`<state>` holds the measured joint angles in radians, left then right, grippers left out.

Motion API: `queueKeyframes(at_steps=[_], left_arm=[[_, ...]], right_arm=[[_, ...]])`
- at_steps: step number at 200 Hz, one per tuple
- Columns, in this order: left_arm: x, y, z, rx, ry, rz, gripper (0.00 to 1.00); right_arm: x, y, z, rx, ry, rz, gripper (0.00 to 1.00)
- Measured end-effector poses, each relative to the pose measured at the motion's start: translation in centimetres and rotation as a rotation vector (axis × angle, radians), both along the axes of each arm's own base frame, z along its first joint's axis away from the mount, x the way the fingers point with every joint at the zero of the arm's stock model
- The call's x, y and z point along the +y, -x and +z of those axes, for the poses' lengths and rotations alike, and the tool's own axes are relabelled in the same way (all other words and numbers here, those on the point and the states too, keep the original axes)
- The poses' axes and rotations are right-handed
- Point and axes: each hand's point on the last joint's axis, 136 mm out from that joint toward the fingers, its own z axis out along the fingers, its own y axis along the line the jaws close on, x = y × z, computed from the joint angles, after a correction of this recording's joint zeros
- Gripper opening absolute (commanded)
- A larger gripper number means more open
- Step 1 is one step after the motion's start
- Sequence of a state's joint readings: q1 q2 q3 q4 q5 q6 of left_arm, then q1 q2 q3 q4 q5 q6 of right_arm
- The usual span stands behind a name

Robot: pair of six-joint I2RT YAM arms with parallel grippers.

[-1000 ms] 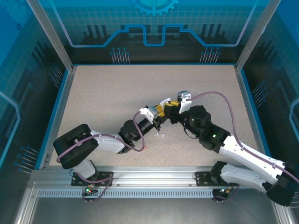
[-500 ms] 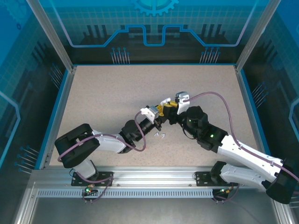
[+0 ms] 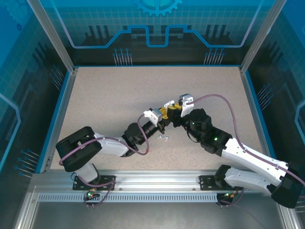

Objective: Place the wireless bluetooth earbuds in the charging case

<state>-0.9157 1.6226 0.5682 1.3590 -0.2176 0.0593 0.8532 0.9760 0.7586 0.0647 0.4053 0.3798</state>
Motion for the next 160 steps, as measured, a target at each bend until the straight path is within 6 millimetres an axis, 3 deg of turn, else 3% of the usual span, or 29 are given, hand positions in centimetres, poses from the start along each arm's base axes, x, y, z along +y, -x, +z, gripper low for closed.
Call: queueKeyframes(at_steps=[70,160], left_arm=[[0.0,-0.1,-0.2,0.008,-0.006,0.010,0.00],[0.2,-0.2,-0.2,0.010,-0.002,0.024,0.00]], right_arm=[[-0.1,-0.1,-0.4,0.007,0.020,-0.003,0.28],[-0.9,1.3,-0.7,0.033,0.035,0.022,0.29]])
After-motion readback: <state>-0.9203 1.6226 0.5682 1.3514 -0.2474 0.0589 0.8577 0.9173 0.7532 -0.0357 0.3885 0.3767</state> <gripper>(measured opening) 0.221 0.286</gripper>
